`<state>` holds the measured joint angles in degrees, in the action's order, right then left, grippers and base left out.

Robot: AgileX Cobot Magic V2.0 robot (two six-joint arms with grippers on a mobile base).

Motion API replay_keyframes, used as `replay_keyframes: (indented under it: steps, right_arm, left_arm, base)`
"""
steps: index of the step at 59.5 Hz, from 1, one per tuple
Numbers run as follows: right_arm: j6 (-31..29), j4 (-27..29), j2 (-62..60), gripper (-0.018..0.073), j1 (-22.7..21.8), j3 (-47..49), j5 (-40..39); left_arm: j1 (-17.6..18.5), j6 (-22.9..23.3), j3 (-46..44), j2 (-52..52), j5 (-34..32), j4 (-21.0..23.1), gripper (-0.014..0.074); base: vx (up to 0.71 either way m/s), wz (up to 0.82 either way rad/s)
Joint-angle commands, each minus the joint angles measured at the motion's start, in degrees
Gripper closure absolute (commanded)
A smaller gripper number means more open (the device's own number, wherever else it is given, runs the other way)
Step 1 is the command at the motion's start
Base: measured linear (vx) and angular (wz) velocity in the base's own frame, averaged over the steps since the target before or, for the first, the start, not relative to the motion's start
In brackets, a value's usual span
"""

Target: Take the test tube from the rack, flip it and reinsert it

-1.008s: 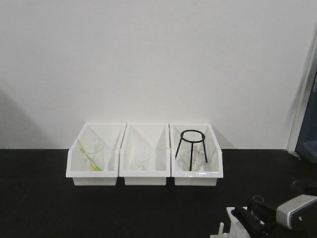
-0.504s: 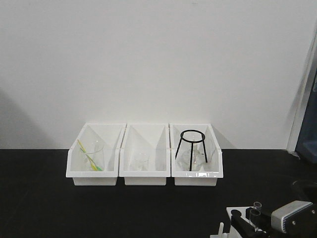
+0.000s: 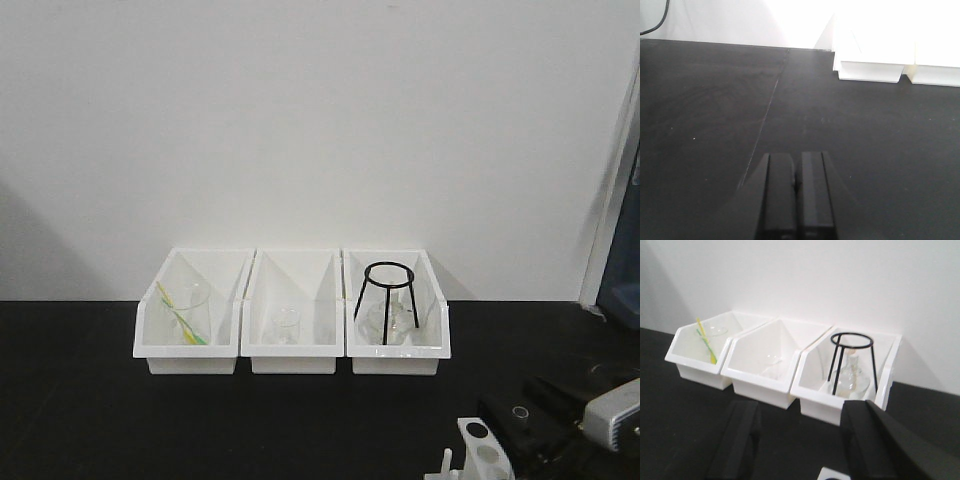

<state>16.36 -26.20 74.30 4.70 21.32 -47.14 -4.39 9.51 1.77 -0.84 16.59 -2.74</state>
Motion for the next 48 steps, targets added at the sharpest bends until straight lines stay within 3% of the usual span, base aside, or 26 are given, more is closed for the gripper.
replay_keyframes:
  steps: [1,11,23,48]
  right_arm:
    - [0.95,1.26,-7.92,0.0116,-0.04,2.58,3.15]
    - [10.49,1.11,-24.75,0.0116,-0.04,5.92,23.4]
    - [11.71,-0.64,-39.08,0.0122,-0.04,6.19,40.06]
    - [11.71,-0.13,-45.3,0.0122,-0.04,6.19,43.6]
  left_arm:
    - [0.4,0.01,0.05,-0.72,-5.02,0.21,0.0603]
    - [0.4,0.01,0.05,-0.72,-5.02,0.21,0.0603]
    - [0.4,0.01,0.05,-0.72,-5.02,0.21,0.0603]
    - [0.4,0.01,0.05,-0.72,-5.02,0.21,0.0603]
  base:
    - [0.0,0.0]
    - [0.0,0.0]
    - [0.0,0.0]
    - [0.0,0.0]
